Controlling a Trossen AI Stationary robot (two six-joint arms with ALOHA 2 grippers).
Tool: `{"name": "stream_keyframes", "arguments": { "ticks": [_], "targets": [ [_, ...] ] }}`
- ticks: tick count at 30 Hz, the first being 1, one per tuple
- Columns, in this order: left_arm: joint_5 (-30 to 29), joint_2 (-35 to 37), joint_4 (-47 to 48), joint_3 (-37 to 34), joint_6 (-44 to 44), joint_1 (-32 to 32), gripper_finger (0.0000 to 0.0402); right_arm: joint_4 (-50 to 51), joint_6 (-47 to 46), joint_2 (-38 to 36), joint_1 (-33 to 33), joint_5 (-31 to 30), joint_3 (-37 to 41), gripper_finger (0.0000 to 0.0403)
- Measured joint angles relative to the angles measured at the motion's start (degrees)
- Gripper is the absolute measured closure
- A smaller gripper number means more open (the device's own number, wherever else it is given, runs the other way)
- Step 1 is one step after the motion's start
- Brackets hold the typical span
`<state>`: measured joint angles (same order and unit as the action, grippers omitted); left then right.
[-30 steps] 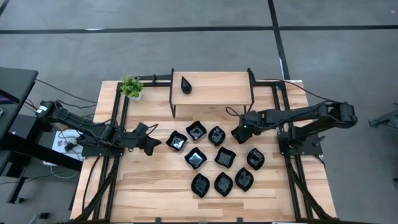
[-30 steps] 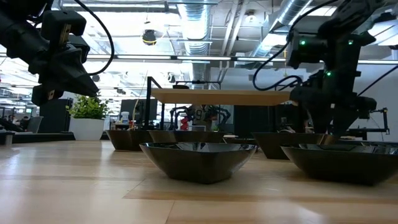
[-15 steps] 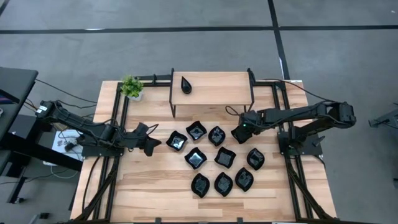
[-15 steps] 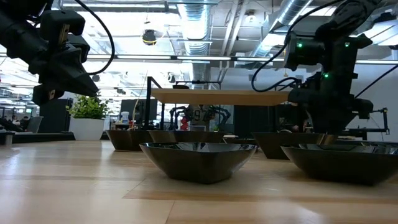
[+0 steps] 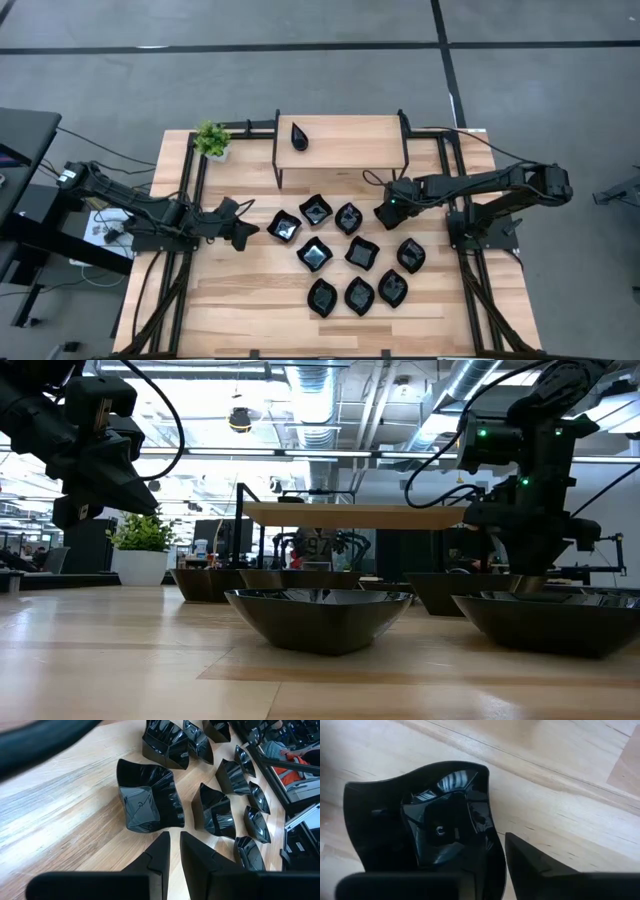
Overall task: Pick & Place Mini shaped plates
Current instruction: Put the distorted square plate on the shelf
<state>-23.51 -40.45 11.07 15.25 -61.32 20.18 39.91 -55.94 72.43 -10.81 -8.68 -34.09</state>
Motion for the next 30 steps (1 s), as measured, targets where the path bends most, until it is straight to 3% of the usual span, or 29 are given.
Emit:
{"name": "stream_keyframes", "arguments": {
  "ticks": [9,14,22,30],
  "targets": [
    [0.00,-0.02,0.02,0.00,0.00,-0.02,0.0357,0.45,0.59,-3.73,0.00,-0.01,0.00,0.0396],
    [0.00,-0.01,0.00,0.00,-0.01,-0.02,0.0357,2.35,0.56,-8.30,0.00,0.09,0.00,0.0395],
    [0.00,0.00,-0.06,0.00,-0.02,-0.03,0.0357,3.43,2.26,-17.80,0.02,9.47,0.00,0.0398],
    [0.00,0.00,-1.01,0.00,-0.02,-0.04,0.0357,-9.20,4.44,-24.98,-0.06,19.46,-3.76,0.0398]
  ]
}}
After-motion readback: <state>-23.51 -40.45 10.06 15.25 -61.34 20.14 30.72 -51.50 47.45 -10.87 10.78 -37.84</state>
